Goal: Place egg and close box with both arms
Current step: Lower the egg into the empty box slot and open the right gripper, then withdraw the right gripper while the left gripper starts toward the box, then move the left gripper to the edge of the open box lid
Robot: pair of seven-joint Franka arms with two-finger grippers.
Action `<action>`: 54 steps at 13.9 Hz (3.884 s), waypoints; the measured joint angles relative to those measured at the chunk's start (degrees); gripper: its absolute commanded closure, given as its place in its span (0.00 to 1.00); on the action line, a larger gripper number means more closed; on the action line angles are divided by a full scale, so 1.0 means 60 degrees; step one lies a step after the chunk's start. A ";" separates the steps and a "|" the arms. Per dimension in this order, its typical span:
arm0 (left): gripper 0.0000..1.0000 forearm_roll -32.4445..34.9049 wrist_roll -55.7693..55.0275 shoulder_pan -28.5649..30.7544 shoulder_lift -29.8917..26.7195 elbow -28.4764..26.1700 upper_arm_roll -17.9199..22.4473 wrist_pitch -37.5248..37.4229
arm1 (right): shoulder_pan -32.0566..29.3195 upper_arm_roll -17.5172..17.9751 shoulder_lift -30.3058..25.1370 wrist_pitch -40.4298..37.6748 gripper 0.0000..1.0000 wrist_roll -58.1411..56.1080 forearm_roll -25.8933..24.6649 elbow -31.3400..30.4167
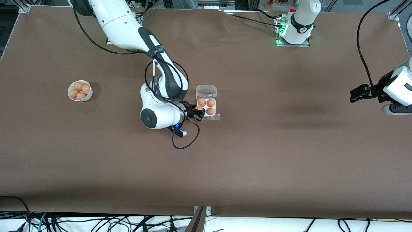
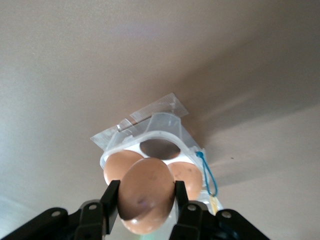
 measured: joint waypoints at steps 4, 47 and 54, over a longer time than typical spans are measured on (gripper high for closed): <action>0.00 0.0000 0.0000 0.0000 0.0004 0.0000 0.0000 0.0000 | 0.0174 0.0015 0.0130 0.0166 0.65 0.0288 0.0053 0.0001; 0.37 -0.2102 -0.0261 -0.0277 0.0013 0.0041 -0.0456 -0.0928 | -0.3609 0.0019 -0.3672 -0.1992 0.00 -0.4714 -0.6719 -0.0880; 0.79 -0.4480 -0.2762 -0.2411 0.0969 -0.0002 -0.0567 -0.2021 | -0.5128 0.0566 -0.7353 -0.2245 0.00 -0.5792 -0.7235 -0.2869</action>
